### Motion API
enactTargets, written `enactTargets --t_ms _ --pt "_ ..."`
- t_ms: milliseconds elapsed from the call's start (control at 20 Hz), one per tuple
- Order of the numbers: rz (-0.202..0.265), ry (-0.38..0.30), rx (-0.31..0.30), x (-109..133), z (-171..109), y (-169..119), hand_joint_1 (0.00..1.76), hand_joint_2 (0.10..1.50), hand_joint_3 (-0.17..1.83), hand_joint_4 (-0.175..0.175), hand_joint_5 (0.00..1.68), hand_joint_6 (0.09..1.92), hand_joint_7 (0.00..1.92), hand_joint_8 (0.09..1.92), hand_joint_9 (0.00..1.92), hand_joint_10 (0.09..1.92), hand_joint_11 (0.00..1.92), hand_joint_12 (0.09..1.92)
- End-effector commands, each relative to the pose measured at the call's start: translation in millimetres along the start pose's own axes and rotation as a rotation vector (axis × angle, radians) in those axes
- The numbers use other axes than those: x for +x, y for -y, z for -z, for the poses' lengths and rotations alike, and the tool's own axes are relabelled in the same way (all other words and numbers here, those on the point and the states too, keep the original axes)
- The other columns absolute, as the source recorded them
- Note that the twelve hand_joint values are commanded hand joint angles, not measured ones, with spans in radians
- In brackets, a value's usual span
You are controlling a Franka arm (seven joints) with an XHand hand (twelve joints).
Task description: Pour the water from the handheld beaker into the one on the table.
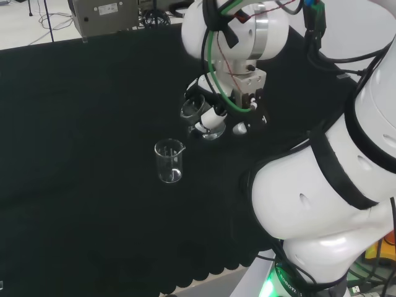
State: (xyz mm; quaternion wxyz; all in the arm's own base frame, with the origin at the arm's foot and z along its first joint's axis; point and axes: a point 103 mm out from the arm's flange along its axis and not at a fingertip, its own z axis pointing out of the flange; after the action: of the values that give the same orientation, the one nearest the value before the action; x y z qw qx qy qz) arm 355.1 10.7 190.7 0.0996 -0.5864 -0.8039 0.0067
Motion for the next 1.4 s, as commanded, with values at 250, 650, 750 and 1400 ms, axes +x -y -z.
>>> enactTargets --t_ms 250,650,750,1400 --pt "0.043 0.201 0.173 20.6 -9.0 -11.4 1.32 1.03 -0.17 -0.175 1.41 0.24 1.47 0.22 1.76 0.09 1.41 0.62" --pt "0.057 0.322 0.266 26.2 -12.1 -12.0 1.32 1.03 -0.17 -0.175 1.41 0.24 1.47 0.22 1.76 0.09 1.41 0.62" --pt "0.059 0.336 0.291 27.4 -13.2 -12.1 1.32 1.03 -0.17 -0.175 1.41 0.24 1.47 0.22 1.76 0.09 1.42 0.62" --pt "0.058 0.46 0.355 35.0 -13.3 -11.8 1.32 1.03 -0.17 -0.175 1.41 0.25 1.46 0.22 1.76 0.09 1.42 0.62"
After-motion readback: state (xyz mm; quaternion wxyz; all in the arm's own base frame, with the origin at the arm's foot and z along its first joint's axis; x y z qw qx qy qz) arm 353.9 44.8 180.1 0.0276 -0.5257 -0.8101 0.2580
